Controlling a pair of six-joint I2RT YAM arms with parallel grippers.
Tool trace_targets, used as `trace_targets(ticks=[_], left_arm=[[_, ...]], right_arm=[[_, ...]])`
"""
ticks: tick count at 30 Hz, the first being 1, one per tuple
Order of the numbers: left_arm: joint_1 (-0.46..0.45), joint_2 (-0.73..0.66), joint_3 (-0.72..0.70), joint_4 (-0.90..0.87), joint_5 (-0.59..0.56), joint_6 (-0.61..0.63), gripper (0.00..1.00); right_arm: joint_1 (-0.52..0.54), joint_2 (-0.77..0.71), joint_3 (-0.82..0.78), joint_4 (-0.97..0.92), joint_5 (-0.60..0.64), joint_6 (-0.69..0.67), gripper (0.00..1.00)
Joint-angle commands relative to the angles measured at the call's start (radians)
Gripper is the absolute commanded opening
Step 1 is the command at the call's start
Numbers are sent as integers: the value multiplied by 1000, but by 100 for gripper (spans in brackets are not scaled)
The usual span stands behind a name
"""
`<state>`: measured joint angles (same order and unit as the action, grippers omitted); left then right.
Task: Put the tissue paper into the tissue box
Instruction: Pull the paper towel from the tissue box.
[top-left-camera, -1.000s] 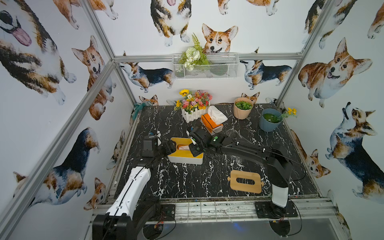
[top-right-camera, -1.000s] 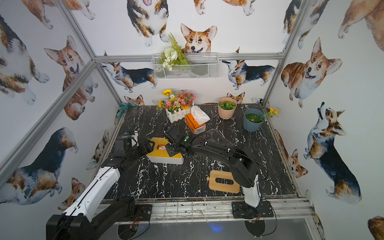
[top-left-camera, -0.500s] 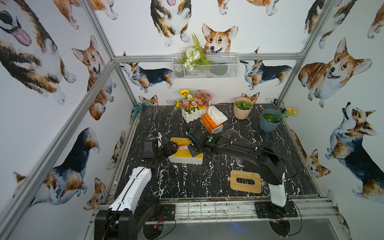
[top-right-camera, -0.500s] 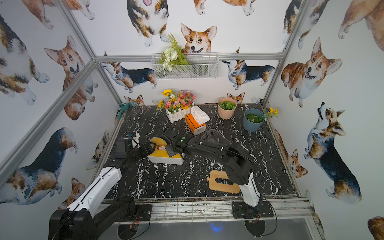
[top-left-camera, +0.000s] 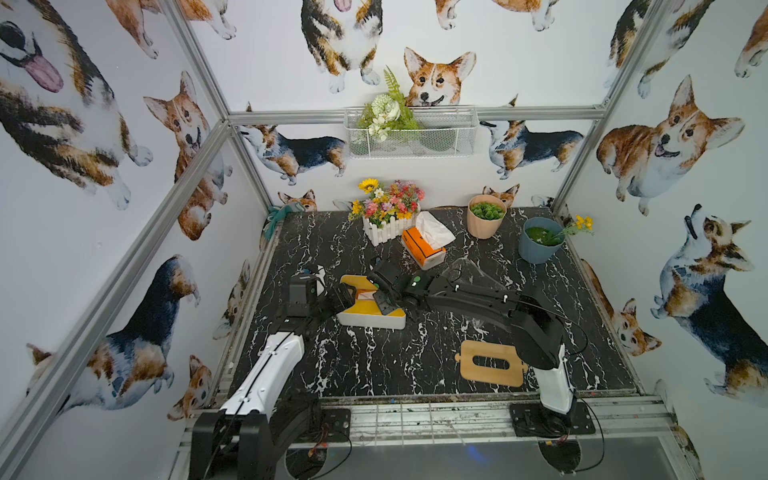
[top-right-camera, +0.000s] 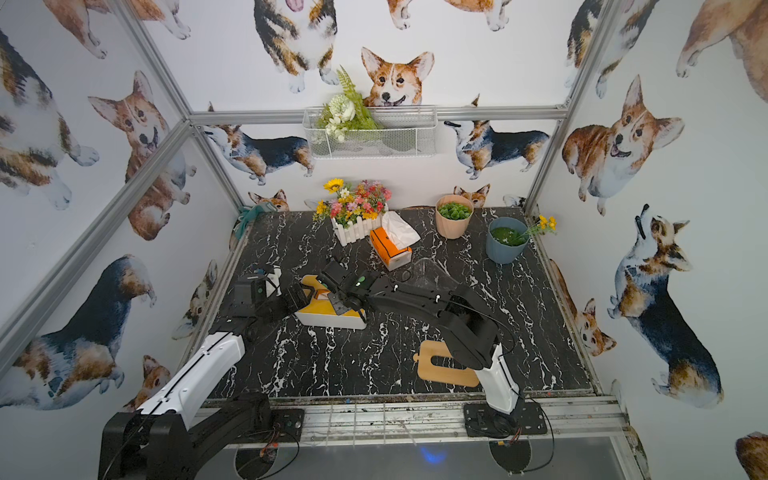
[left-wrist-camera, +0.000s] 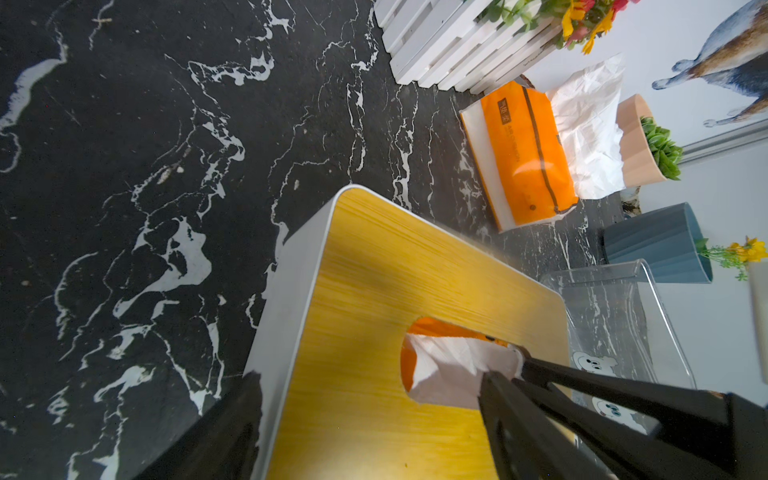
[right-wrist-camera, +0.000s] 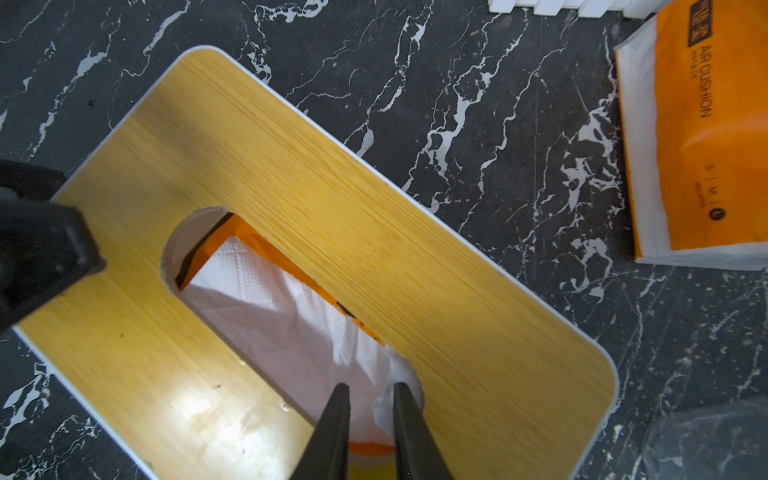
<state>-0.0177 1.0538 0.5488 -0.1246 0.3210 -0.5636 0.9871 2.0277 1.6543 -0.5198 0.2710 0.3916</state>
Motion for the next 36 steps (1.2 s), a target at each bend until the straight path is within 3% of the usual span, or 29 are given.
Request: trace_targets(ticks=[1,8,18,36], left_arm=[[1,0,-5,27,8,-5,86],[2,-1,-11,31,11,-7,86],[2,-11,-27,36,13,-11,86],[2,-37,-38,41,16,-15,86]], right_arm=[[1,6,4,-28,50,21,24],[5,39,16,-31,77,21,21],[11,42,28,-19,115,16,0],[12,-135,-56,153,-70,-34,0]])
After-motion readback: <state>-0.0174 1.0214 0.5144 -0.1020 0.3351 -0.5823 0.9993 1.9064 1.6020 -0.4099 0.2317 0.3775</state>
